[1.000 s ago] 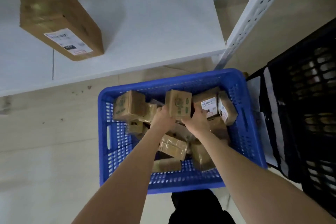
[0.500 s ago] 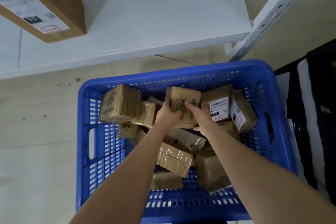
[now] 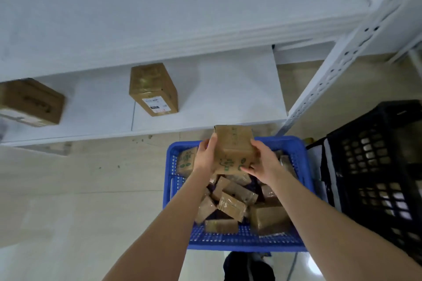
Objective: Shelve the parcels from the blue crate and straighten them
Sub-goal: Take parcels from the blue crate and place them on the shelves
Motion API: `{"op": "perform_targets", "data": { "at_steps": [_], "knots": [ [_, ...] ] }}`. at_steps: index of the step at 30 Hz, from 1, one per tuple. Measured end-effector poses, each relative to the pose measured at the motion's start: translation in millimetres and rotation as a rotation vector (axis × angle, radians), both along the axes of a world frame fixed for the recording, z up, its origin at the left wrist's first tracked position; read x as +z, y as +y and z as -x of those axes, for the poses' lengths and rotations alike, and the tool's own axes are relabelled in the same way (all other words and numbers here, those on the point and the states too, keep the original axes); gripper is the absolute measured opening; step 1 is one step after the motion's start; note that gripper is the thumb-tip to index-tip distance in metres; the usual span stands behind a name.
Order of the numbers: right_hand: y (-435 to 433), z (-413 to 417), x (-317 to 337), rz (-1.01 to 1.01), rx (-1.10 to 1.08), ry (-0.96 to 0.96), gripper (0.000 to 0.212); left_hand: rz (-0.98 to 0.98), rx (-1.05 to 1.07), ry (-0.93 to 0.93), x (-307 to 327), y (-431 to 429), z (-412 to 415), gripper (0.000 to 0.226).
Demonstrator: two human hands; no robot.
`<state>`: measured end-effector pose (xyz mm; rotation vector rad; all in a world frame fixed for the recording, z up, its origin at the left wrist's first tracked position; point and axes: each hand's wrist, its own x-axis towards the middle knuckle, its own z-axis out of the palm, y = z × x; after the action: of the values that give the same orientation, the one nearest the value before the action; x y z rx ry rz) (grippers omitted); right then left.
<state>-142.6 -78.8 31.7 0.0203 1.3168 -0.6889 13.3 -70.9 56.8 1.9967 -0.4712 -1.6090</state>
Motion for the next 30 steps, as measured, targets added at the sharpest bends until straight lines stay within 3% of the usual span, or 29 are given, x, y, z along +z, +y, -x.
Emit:
{"op": "perform_targets", "data": {
  "at_steps": [3,6,11,15,18,25,27,30],
  "knots": [
    [0,-1,62,0.069,-0.01,-0.051,0.031,0.081,0.022,0.018,82,-2,-5,0.048],
    [2,-5,118,0.162,0.044,-0.054,0.022,0.137,0.018,-0.002,138,1,-10,0.053],
    [-2,-12,207,0.219,0.123,-0.05,0.051,0.275,0.048,-0.056,215,8,-19,0.06],
    [-1,-20,258,0.27,0.19,-0.095,0.026,0.355,0.013,-0.105,265,9,-27,0.038],
    [-1,-29,288,0.321,0.17,-0.124,0.022,0.418,-0.008,-0.102,296,11,-37,0.028],
    [-7,-49,330,0.562,0.179,-0.076,0.063,0.376,-0.095,-0.044,347,19,-55,0.05],
    [-8,-45,335,0.572,0.232,-0.07,0.074,0.428,-0.112,-0.069,362,16,-64,0.044],
    [-15,-31,345,0.579,0.295,0.052,0.099,0.434,-0.307,-0.139,399,16,-80,0.026]
  ]
}}
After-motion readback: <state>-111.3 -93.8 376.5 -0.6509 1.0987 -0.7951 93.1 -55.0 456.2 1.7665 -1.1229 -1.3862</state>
